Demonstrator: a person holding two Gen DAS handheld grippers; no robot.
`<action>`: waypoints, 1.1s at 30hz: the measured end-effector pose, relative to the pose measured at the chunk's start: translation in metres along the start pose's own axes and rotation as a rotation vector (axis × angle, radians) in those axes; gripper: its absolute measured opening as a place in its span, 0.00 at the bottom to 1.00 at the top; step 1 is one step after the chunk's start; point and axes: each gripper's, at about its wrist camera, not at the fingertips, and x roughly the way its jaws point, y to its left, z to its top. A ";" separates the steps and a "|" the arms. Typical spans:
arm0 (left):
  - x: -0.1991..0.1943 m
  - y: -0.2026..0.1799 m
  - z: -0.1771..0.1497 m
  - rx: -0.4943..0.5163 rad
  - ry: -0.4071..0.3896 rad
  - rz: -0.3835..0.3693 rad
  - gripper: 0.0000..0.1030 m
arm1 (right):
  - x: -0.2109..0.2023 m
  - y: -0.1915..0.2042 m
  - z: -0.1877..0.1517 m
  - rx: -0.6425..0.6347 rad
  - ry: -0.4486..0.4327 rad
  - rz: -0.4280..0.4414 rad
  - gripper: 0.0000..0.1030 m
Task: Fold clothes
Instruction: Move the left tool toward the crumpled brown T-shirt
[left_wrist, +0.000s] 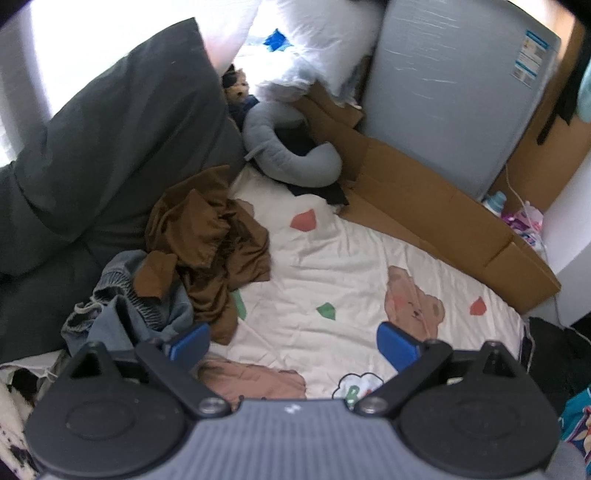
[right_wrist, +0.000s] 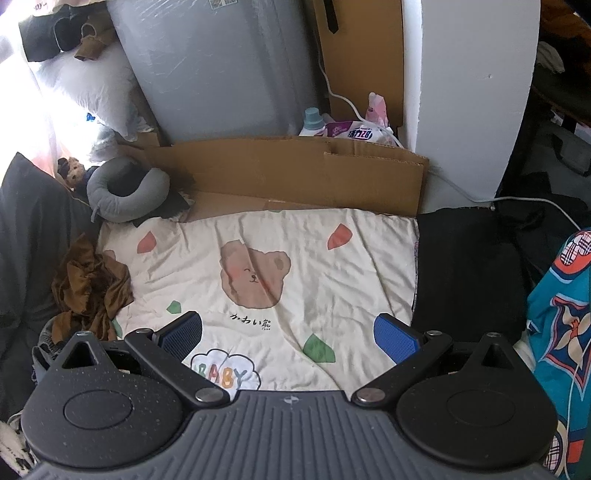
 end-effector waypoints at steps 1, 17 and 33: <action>0.001 0.003 0.000 -0.006 -0.002 0.000 0.95 | 0.002 0.000 0.001 -0.001 0.000 0.000 0.99; 0.024 0.053 0.009 -0.163 -0.063 0.036 0.90 | 0.043 0.000 0.015 0.006 0.037 0.078 0.99; 0.099 0.103 0.007 -0.183 -0.075 0.146 0.90 | 0.115 0.007 0.027 -0.030 0.031 0.139 0.99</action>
